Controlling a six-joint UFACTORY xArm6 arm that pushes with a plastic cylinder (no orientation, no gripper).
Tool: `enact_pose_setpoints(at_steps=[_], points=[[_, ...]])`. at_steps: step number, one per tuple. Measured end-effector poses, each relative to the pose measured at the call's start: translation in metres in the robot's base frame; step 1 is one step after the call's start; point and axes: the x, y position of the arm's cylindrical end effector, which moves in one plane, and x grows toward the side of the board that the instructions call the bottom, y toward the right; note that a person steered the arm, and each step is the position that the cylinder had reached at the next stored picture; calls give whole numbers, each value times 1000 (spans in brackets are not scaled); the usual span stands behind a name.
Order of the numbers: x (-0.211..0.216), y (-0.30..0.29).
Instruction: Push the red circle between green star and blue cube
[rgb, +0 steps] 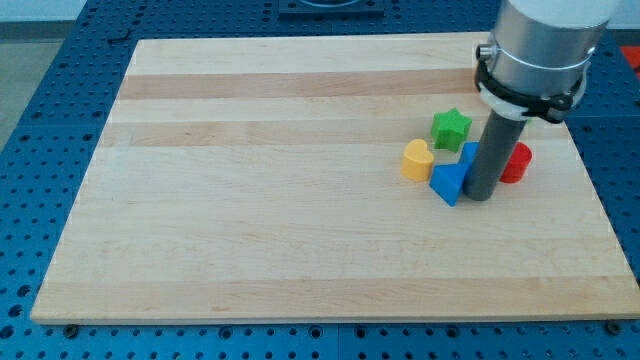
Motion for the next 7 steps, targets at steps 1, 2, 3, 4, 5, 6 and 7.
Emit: enact_pose_setpoints(at_steps=[1,2,3,4,5,6,7], points=[[0,-19],[0,-31],[0,-15],[0,27],[-4,64],[-18,74],[-29,74]])
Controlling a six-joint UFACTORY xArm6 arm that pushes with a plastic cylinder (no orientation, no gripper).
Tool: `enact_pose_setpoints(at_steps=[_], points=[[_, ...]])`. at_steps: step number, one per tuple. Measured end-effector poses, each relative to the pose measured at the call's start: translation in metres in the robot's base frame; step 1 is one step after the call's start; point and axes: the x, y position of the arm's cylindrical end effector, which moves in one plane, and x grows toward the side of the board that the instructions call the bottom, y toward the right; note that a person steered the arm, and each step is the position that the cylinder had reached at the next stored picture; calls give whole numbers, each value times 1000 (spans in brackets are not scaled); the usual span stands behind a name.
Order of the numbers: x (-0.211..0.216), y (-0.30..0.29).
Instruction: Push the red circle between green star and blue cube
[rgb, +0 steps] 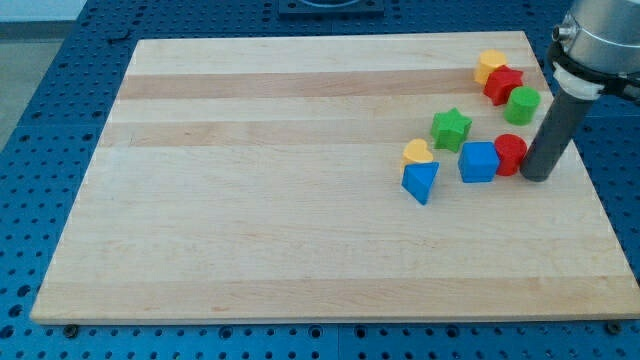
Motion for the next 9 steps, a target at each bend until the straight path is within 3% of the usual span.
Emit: enact_pose_setpoints(at_steps=[3,6,9], points=[[-3,-37],[-15,12],[-46,-12]])
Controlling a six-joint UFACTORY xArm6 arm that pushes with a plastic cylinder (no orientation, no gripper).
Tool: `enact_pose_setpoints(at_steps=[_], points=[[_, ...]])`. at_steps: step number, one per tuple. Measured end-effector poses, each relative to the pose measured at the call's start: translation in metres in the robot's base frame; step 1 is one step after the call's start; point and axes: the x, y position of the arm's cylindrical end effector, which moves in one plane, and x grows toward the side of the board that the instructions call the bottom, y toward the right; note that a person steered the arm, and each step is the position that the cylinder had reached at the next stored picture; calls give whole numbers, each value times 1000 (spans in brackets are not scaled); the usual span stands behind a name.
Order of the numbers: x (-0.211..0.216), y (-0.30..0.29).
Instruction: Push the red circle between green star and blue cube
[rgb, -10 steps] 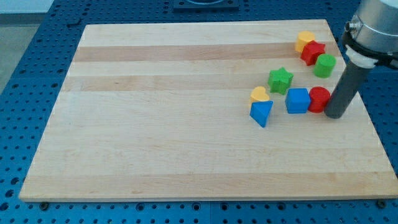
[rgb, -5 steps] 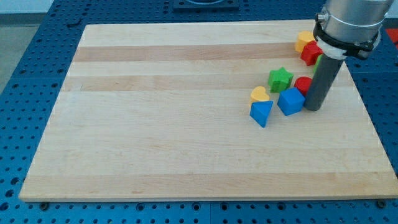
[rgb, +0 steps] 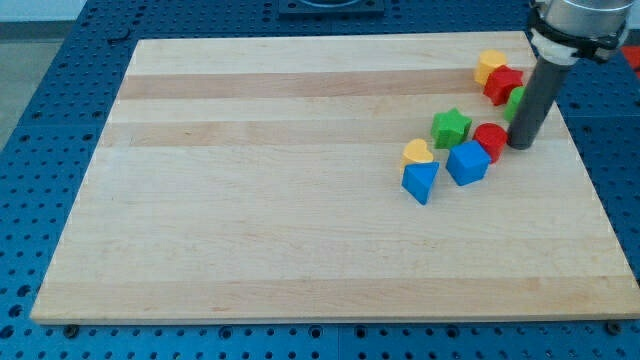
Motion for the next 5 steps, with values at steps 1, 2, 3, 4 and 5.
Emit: enact_pose_setpoints(at_steps=[1,2,3,4,5], points=[[0,-18],[0,-38],[0,-51],[0,-57],[0,-58]])
